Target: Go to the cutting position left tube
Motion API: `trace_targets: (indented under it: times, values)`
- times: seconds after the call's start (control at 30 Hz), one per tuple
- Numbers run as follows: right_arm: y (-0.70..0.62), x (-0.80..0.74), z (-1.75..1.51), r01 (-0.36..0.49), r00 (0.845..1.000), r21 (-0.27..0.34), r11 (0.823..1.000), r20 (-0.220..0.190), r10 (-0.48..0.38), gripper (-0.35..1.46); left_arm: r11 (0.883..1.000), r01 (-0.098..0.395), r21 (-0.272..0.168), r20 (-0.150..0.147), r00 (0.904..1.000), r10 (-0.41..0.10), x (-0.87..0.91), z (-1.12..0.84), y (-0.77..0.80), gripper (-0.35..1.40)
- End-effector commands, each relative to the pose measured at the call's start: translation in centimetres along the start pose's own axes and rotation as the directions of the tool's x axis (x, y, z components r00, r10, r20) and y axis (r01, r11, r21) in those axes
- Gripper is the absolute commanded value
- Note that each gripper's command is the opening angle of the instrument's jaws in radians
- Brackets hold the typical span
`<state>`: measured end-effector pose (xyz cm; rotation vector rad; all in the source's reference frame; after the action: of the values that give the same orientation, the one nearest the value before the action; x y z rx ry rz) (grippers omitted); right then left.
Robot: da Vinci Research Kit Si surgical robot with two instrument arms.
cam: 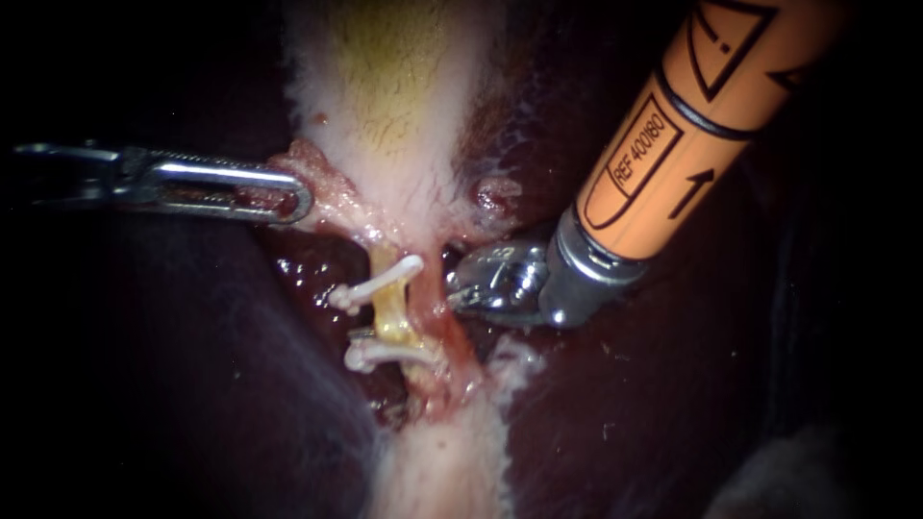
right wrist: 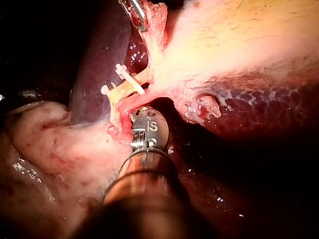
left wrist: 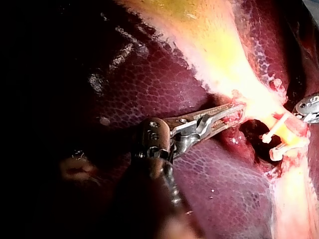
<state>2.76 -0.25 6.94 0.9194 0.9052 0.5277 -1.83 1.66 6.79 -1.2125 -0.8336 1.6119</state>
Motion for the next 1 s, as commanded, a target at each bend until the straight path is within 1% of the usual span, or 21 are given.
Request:
trace_targets:
  times: [0.03,0.2,0.33,0.37,0.5,0.57,0.7,0.8,0.9,1.0]
  values:
    - [0.00,0.00,0.00,0.000,1.000,0.000,1.000,0.000,0.000,0.34,1.000,0.000,0.000,0.000,1.0000,0.000,0.00,0.00,0.00,-0.35]
    - [0.01,0.00,0.00,0.000,1.000,0.000,1.000,0.000,0.000,0.39,1.000,0.000,0.000,0.000,1.0000,0.000,0.00,0.00,0.00,-0.35]
    - [0.04,-0.01,0.00,0.001,1.000,-0.001,1.000,0.000,-0.001,0.57,1.000,0.000,0.000,0.000,1.0000,0.000,0.00,0.00,0.00,-0.35]
    - [0.05,-0.02,0.00,0.002,1.000,-0.001,1.000,0.000,-0.002,0.66,1.000,0.000,0.000,0.000,1.0000,0.000,0.00,0.00,0.00,-0.35]
    - [0.12,-0.06,-0.02,0.004,1.000,-0.002,1.000,0.004,-0.004,0.81,1.000,0.000,0.000,0.000,1.0000,0.000,0.00,0.00,0.00,-0.35]
    - [0.15,-0.09,-0.06,0.006,1.000,-0.001,1.000,0.006,-0.006,0.84,1.000,0.000,0.000,0.000,1.0000,0.000,0.00,0.00,0.00,-0.35]
    - [0.27,-0.20,-0.17,0.011,0.999,-0.010,1.000,0.033,-0.011,0.91,1.000,0.000,0.000,0.000,1.0000,0.000,0.00,0.00,0.00,-0.35]
    - [0.39,-0.31,-0.27,0.024,0.998,-0.043,0.999,0.059,-0.021,0.98,1.000,0.000,0.000,0.000,1.0000,0.000,0.00,0.00,0.00,-0.35]
    - [0.47,-0.39,-0.38,0.047,0.996,-0.068,0.997,0.078,-0.041,0.99,1.000,0.000,-0.001,0.000,1.0000,0.000,0.00,-0.01,0.00,-0.35]
    - [0.53,-0.44,-0.47,0.067,0.994,-0.089,0.994,0.096,-0.059,0.99,1.000,0.000,-0.001,0.000,1.0000,0.000,0.00,-0.01,-0.01,-0.35]
